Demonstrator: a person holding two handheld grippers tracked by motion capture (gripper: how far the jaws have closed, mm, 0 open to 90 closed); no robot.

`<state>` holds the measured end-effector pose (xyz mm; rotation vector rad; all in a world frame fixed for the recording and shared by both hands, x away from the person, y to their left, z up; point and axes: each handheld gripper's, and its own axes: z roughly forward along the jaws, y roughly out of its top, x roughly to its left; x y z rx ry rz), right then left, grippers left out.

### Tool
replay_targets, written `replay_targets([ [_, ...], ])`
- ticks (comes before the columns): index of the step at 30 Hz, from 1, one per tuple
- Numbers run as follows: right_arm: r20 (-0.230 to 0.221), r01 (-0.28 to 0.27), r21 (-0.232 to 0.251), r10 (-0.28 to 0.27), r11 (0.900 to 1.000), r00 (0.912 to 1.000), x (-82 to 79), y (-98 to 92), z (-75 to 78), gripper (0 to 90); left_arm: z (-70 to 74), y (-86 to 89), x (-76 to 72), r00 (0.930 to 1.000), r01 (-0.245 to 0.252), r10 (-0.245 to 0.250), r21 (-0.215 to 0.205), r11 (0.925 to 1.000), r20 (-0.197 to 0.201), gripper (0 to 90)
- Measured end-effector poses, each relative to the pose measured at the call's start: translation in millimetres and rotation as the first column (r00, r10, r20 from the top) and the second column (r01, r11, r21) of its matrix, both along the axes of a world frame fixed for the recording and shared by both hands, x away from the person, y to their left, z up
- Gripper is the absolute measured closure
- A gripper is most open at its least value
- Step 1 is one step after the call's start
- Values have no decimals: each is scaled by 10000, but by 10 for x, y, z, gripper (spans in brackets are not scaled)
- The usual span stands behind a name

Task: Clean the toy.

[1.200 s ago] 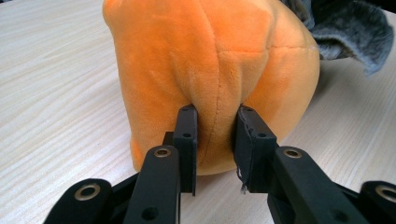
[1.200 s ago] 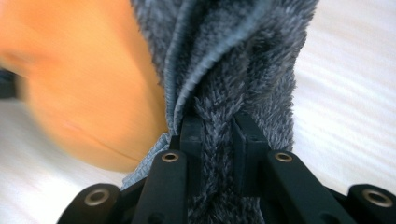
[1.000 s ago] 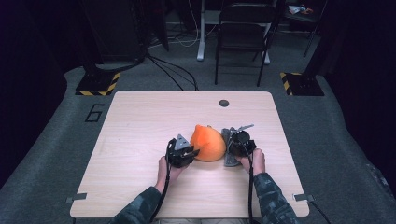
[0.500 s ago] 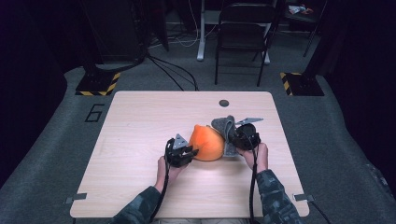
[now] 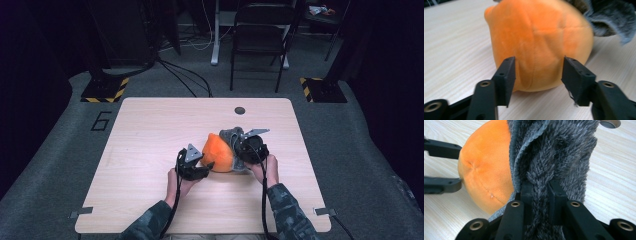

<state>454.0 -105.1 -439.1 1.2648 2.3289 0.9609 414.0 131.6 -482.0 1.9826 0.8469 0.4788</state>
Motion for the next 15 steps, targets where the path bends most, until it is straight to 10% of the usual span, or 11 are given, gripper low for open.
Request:
replay_targets([
  [7,-10,-31,155,31,9999,10000,7,-7,-6,767,-105,-167,11,9999,-36,29,709,9975,103,355],
  [15,189,11,356,-18,9994,9998,5,-18,42,767,-148,-131,48,9993,-207,193,405,9990,333,695],
])
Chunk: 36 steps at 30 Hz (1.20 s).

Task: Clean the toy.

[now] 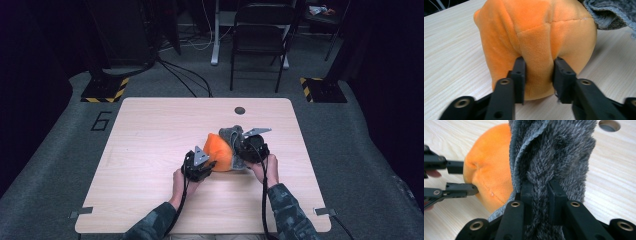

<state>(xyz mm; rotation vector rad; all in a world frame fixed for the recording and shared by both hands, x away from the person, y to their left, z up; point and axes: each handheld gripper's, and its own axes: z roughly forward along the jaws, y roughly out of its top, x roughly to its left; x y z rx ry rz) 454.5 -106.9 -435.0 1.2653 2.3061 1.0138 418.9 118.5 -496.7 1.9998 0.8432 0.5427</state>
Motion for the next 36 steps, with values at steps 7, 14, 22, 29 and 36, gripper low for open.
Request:
replay_targets([
  [7,860,-536,93,526,9985,9949,-159,150,289,767,138,59,-10,9998,-201,198,-745,9970,-51,745],
  [14,1032,-1054,-753,1129,9916,9882,-273,471,226,763,174,68,-34,9981,-75,14,-991,9951,-616,737],
  [22,944,-936,-1471,1082,9847,9896,-208,438,110,763,105,70,15,9973,11,-69,-790,9969,-726,714],
  [29,486,-455,-1490,533,9878,9974,-137,246,30,763,96,72,29,9970,37,-104,-858,9963,-770,706],
  [36,12,86,-1475,-85,9890,10000,-49,78,-95,763,92,80,38,9967,52,-125,-906,9959,-807,700],
])
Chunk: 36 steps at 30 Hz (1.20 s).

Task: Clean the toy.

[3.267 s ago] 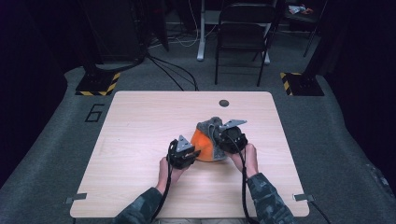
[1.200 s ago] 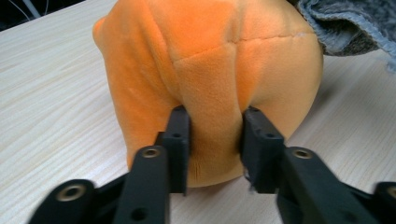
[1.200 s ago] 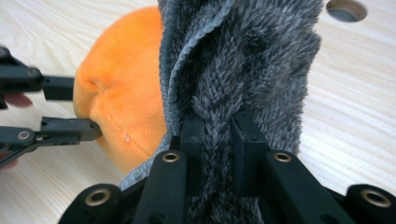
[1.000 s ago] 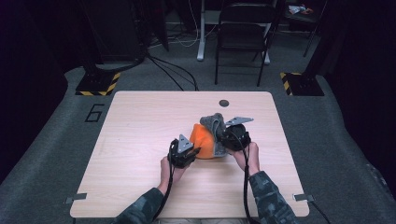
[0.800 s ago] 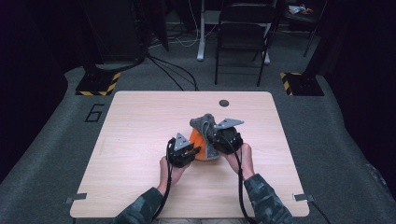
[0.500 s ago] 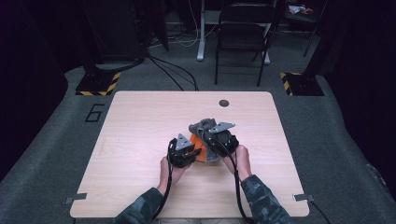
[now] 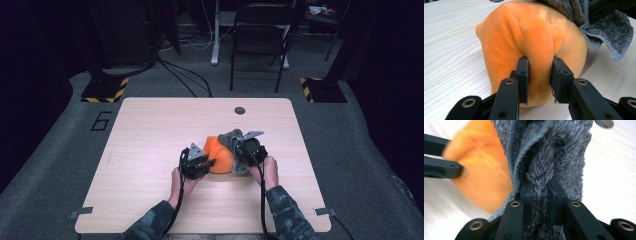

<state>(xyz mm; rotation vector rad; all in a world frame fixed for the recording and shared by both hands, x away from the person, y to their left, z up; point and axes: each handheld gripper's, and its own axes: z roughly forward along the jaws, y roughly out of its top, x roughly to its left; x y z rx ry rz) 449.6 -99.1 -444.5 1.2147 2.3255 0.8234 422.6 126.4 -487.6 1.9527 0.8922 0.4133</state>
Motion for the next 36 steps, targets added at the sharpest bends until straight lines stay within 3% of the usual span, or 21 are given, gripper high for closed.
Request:
replay_targets([
  [5,-572,488,-134,-495,9987,9971,80,-123,-175,763,-4,16,8,10000,-39,39,-25,10000,-80,699],
  [10,-1427,763,-153,-777,9970,9867,183,-220,-439,764,-12,52,25,9999,-102,102,-49,9999,-100,697],
  [12,-1477,773,-162,-788,9969,9859,201,-237,-432,764,-14,61,29,9999,-92,91,-69,9999,-129,696],
  [15,-1184,865,-62,-866,9962,9892,195,-272,-317,765,-12,71,30,9998,-73,72,-55,10000,-177,694],
  [18,-656,976,533,-940,9938,9934,156,-322,-99,766,-15,63,29,9999,-107,106,-50,9999,-113,692],
  [22,127,477,1384,-499,9892,9987,33,-245,213,766,-10,64,31,9999,-68,68,-13,10000,-130,687],
  [24,209,71,1522,-104,9883,9997,-25,-141,284,766,-15,59,29,9999,-122,121,-85,9999,-105,682],
  [26,138,-337,1224,322,9919,9994,-43,-20,237,766,-12,63,27,9999,-125,125,-95,9999,-94,666],
  [27,-52,-389,992,396,9943,9992,-46,42,177,766,-9,64,27,9999,-114,113,-72,9999,-78,648],
  [29,46,-344,549,342,9979,9994,-34,104,61,767,4,62,18,9999,-167,167,-20,9999,38,583],
  [32,103,-295,563,290,9980,9995,-12,72,52,767,52,57,-12,9991,-301,290,369,9989,300,476],
  [34,111,-190,573,184,9982,9998,-8,51,45,767,71,40,-30,9987,-406,382,692,9968,350,398],
  [36,65,-63,621,59,9980,10000,7,20,38,767,71,39,-31,9992,-327,308,757,9966,263,372],
])
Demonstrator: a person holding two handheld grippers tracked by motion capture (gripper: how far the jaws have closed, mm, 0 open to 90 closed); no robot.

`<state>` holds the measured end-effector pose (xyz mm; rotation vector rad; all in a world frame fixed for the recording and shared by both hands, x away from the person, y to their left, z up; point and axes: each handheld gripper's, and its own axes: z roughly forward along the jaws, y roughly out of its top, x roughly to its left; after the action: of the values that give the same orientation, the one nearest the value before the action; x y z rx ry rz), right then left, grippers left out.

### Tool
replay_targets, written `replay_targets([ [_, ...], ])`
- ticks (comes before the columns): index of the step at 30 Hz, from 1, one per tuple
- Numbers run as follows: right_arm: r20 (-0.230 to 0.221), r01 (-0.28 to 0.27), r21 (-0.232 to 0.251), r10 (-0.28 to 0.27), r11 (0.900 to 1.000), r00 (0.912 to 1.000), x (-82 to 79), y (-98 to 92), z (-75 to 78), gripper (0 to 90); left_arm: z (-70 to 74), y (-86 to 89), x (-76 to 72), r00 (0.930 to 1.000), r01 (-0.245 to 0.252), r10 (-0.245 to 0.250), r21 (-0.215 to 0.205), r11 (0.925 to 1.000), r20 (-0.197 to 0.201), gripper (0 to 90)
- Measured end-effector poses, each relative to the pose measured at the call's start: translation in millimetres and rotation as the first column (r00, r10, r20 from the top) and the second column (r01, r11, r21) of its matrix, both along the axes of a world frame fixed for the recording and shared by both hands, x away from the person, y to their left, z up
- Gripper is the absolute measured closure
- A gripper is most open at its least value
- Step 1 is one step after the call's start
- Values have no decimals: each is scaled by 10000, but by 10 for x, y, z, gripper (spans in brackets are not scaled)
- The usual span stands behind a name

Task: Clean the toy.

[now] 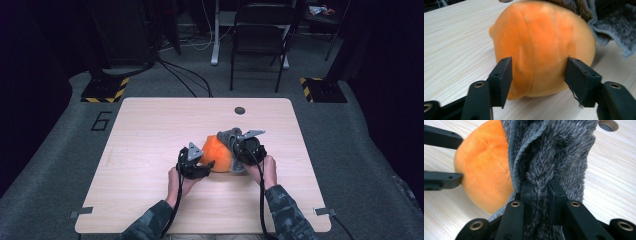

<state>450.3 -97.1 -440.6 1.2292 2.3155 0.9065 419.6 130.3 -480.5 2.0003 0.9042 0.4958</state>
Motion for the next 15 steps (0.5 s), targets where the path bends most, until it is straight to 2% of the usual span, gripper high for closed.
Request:
replay_targets([
  [2,-41,65,57,-65,10000,10000,13,-33,-10,767,-25,-19,7,9999,116,-115,146,9998,-64,386],
  [3,-32,33,79,-33,10000,10000,22,-47,-16,767,-46,-32,7,9999,147,-146,98,9998,-43,420],
  [6,-93,109,160,-108,9998,9999,29,-49,-19,766,-83,-60,8,9998,171,-171,103,9998,-36,584],
  [8,-14,115,95,-115,9999,9999,31,-41,-10,766,-76,-56,3,9996,269,-269,199,9994,-9,655],
  [12,190,35,117,-37,9999,9998,0,-32,80,766,-72,-44,5,9995,311,-311,127,9994,-25,689],
  [15,481,-189,391,171,9991,9987,-62,22,210,766,-68,-67,-10,9996,283,-283,38,9996,0,696],
])
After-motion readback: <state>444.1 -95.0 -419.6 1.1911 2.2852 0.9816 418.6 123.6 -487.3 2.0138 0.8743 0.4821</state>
